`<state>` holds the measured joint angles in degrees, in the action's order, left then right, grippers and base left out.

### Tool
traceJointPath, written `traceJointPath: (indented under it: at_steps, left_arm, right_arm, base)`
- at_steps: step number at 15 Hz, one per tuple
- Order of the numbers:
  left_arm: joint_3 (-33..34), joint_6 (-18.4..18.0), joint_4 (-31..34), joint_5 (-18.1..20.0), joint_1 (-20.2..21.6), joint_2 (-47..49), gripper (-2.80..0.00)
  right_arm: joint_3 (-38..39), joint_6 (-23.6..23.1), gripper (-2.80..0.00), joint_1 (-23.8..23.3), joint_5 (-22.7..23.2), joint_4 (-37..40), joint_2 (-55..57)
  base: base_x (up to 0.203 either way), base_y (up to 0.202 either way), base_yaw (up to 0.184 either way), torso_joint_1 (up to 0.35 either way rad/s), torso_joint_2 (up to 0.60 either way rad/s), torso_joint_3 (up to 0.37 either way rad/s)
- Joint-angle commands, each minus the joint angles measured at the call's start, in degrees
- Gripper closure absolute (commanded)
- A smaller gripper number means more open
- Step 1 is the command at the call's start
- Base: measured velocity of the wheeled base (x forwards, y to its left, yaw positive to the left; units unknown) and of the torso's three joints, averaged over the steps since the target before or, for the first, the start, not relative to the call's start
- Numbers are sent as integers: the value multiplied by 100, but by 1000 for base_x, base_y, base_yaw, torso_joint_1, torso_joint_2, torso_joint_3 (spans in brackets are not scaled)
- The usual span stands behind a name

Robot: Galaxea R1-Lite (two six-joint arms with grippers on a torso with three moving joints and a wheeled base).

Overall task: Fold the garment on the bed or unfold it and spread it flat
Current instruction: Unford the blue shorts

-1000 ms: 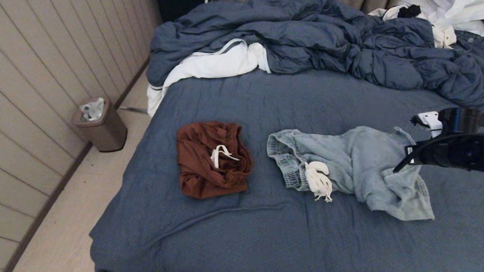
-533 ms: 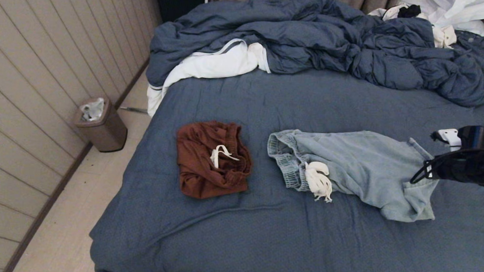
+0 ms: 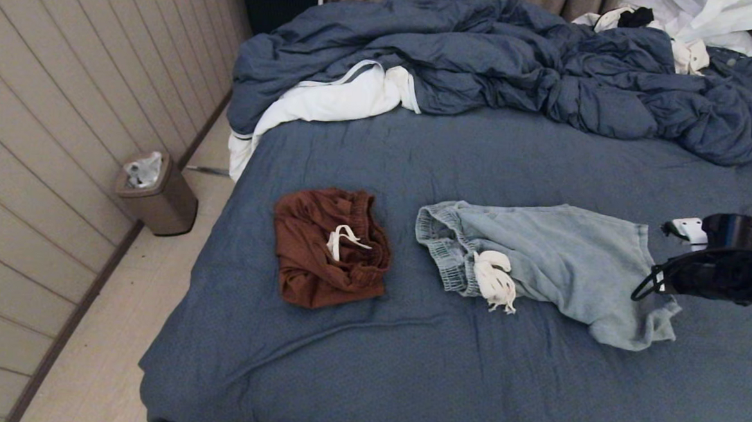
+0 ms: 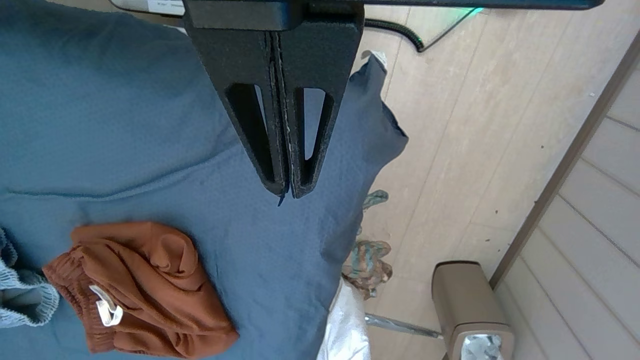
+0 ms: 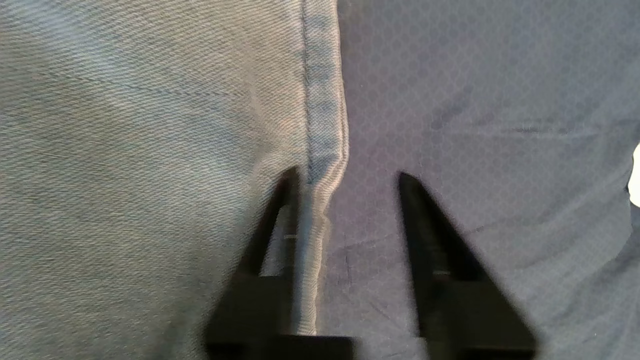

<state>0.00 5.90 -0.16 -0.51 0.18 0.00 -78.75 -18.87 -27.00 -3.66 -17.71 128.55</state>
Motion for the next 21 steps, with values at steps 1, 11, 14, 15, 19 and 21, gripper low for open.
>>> traceJointPath:
  at_steps: [1, 11, 14, 15, 19, 21]
  left_arm:
    - [0, 8, -11, -2, -1, 0, 0]
    - [-3785, 841, 629, 206, -169, 3228, 0]
    - [-4971, 1173, 732, 815, -368, 5209, 0]
    - [-5283, 1254, 747, 981, -571, 5804, 0]
    - [-6104, 1541, 627, 1291, -2012, 7533, 0]
    - [-6486, 1805, 487, 1267, -2610, 8239, 0]
  right_arm:
    - [17, 17, -280, -23, 121, 0, -200]
    - [-502, 1459, 0, -70, 1357, 1773, -2103]
    - [-669, 1812, 0, -69, 1472, 2238, -2176]
    - [-686, 1905, 0, -69, 1508, 2298, -2177]
    - [-729, 2092, 0, -115, 1553, 2407, -2176]
    - [-737, 2128, 0, -130, 1549, 2405, -2147]
  base:
    - [0, 0, 0, 0, 0, 0]
    - [0, 0, 0, 0, 0, 0]
    - [0, 0, 0, 0, 0, 0]
    - [0, 0, 0, 0, 0, 0]
    - [0, 0, 0, 0, 0, 0]
    - [0, 0, 0, 0, 0, 0]
